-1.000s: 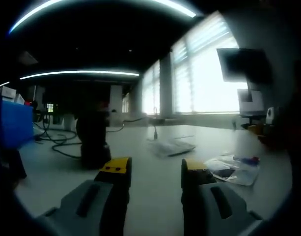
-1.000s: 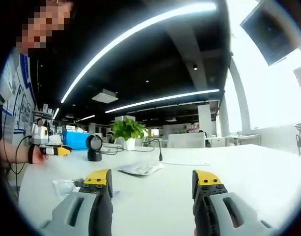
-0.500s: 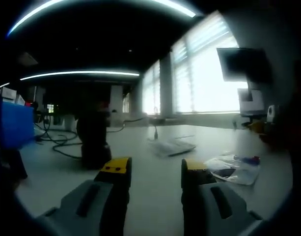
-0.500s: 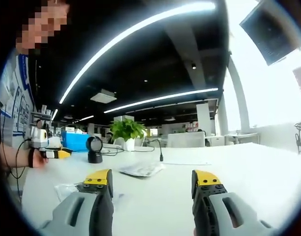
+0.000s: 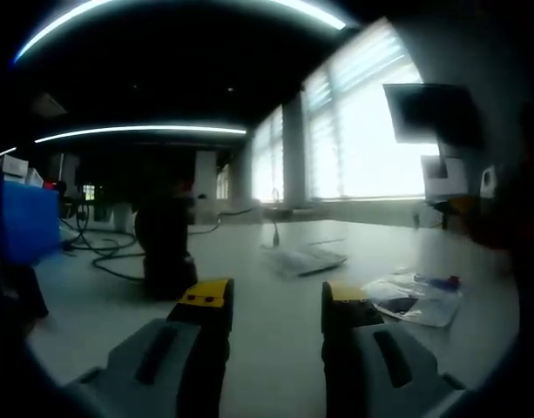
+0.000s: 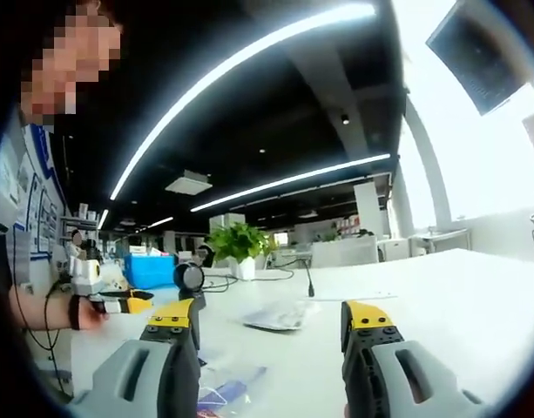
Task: Clip sheet goods on table flip sheet goods clip sheet goods scan sheet goods put sheet goods back to table
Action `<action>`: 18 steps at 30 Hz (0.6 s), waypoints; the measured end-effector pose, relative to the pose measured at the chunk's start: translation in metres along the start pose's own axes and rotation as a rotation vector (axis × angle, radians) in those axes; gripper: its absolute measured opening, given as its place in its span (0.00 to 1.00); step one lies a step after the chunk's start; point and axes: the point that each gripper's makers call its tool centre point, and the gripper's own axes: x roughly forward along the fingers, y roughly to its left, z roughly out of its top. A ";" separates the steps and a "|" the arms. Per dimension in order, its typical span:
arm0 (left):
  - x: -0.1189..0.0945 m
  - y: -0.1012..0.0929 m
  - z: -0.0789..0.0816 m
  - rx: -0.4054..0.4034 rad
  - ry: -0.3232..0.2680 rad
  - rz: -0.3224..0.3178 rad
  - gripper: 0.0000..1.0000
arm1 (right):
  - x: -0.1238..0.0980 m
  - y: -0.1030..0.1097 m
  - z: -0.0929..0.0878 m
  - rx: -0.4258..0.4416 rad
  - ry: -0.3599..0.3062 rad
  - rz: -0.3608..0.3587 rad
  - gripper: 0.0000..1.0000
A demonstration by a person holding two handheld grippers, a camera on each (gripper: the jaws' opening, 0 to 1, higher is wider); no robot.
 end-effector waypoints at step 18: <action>-0.001 0.000 0.000 0.004 0.000 0.002 0.33 | 0.010 0.063 -0.002 -0.195 0.086 0.029 0.61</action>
